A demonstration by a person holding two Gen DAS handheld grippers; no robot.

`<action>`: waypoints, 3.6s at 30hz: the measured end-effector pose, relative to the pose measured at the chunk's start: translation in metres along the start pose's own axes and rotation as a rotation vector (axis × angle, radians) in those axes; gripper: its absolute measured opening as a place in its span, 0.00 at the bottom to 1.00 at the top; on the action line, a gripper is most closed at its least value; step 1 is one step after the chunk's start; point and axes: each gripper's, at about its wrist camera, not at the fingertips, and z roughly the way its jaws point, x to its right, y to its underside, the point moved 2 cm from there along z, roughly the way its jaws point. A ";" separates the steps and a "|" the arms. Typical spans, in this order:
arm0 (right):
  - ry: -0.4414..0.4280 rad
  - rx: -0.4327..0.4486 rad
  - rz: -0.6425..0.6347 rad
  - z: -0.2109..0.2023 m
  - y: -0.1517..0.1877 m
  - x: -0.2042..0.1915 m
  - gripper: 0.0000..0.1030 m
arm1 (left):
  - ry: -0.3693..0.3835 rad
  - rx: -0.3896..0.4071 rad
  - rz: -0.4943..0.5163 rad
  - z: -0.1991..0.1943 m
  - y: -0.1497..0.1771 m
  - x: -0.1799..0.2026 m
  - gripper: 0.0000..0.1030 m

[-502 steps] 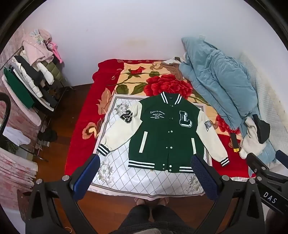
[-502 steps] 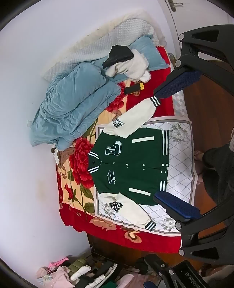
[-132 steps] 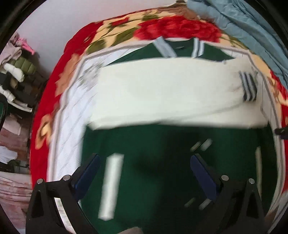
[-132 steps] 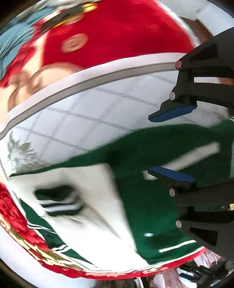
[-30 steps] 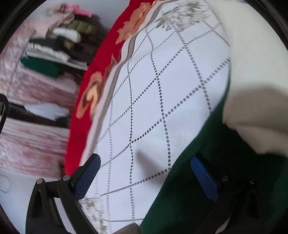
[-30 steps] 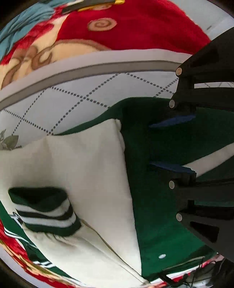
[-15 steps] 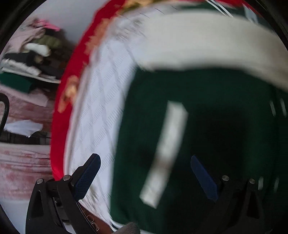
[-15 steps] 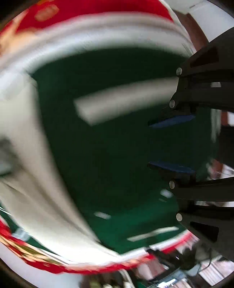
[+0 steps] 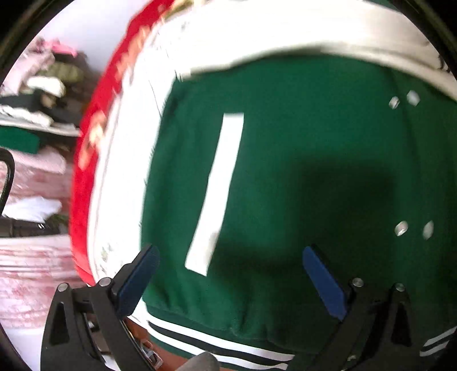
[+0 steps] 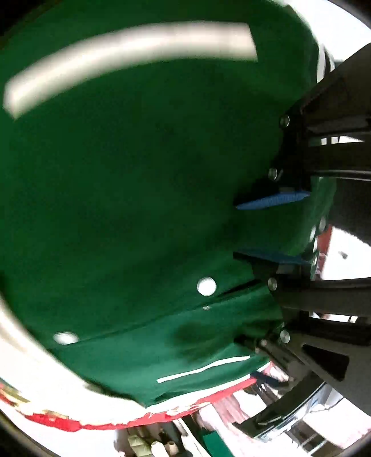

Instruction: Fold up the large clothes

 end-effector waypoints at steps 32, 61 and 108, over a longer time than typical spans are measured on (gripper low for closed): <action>0.229 0.071 -0.143 -0.156 -0.227 0.261 0.75 | -0.547 -0.089 0.109 -0.095 0.046 0.331 1.00; -0.481 0.079 -0.278 -0.117 -0.376 0.115 0.12 | -0.277 -0.140 -0.219 -0.109 -0.016 0.256 0.18; -0.150 0.099 -0.592 -0.074 -0.232 -0.348 0.51 | 0.416 -0.252 -0.735 0.091 0.066 -0.198 0.81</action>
